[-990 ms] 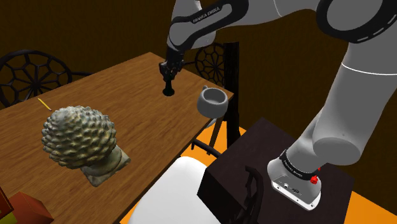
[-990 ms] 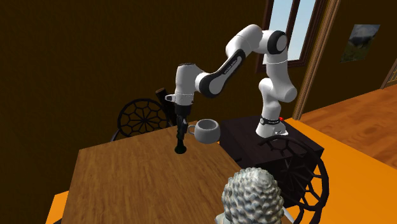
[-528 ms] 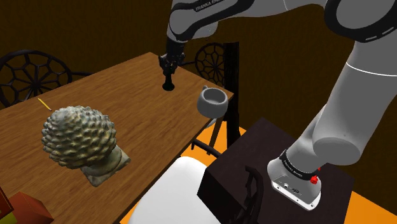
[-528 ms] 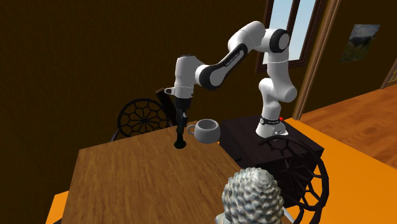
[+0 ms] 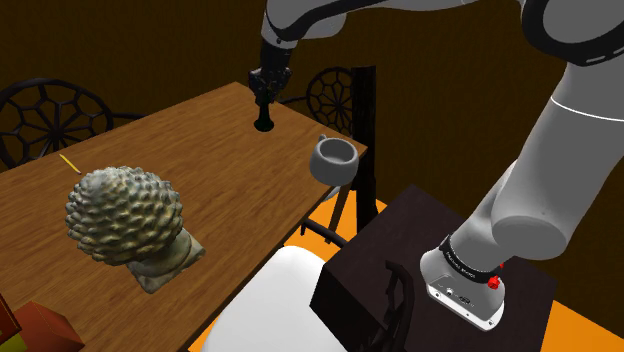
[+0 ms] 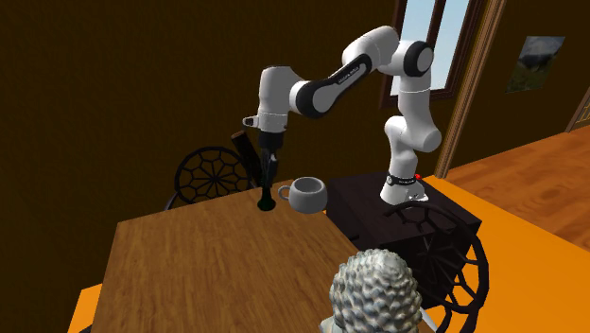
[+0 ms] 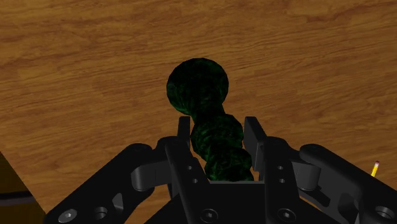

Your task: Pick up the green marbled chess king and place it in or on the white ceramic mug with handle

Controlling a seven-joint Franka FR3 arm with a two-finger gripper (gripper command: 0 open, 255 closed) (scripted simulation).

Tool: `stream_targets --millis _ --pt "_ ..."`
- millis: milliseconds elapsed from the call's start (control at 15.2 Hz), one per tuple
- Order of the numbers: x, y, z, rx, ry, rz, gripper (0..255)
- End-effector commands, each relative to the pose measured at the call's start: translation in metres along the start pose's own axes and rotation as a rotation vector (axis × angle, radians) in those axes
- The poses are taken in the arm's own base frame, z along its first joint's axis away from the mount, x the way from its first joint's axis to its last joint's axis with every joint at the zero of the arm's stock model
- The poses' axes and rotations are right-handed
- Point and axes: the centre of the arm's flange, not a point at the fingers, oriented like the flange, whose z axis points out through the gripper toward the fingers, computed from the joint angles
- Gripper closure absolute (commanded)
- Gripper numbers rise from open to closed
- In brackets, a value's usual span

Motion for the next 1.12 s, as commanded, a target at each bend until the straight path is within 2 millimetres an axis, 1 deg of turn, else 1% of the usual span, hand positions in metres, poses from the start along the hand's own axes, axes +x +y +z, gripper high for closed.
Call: stream_targets --millis 0,264,330,1056 --pt "0.001 -0.001 -0.011 0.0 0.0 0.0 255" --pt "0.005 -0.004 -0.031 0.0 0.0 0.0 255" --pt "0.005 -0.005 -0.032 0.0 0.0 0.0 255" --pt "-0.102 0.082 -0.078 0.0 0.0 0.0 255"
